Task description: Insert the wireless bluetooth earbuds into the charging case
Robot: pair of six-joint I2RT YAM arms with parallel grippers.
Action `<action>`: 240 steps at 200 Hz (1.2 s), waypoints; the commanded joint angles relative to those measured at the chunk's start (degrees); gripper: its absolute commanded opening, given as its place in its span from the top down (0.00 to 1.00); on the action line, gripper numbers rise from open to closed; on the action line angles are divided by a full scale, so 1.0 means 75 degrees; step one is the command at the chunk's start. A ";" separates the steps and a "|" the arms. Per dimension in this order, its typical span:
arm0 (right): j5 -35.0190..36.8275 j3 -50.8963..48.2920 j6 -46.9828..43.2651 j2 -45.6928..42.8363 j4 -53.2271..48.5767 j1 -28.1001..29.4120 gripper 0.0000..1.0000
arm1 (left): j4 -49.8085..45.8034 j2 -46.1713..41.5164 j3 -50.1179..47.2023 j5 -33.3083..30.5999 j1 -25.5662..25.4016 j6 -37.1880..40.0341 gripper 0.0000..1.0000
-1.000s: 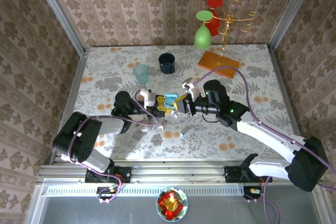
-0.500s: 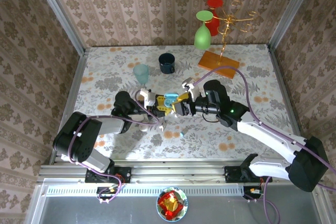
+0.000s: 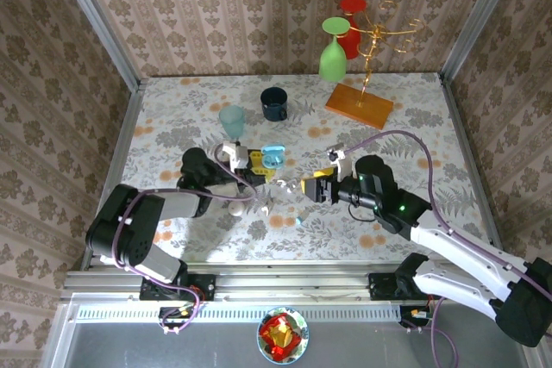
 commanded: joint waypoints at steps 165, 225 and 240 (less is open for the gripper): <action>-0.0068 0.1261 0.0740 0.5181 -0.0056 0.0873 0.48 | 0.0289 -0.0438 -0.0383 0.0190 0.1031 0.0182 0.76; -0.0536 0.1080 0.0888 0.5519 -0.0058 0.0856 0.52 | 0.0291 -0.0442 -0.0385 0.0177 0.1036 0.0175 0.76; -0.0491 0.0919 0.0918 0.5299 -0.0202 0.0855 0.53 | 0.0283 -0.0435 -0.0372 0.0177 0.1031 0.0182 0.76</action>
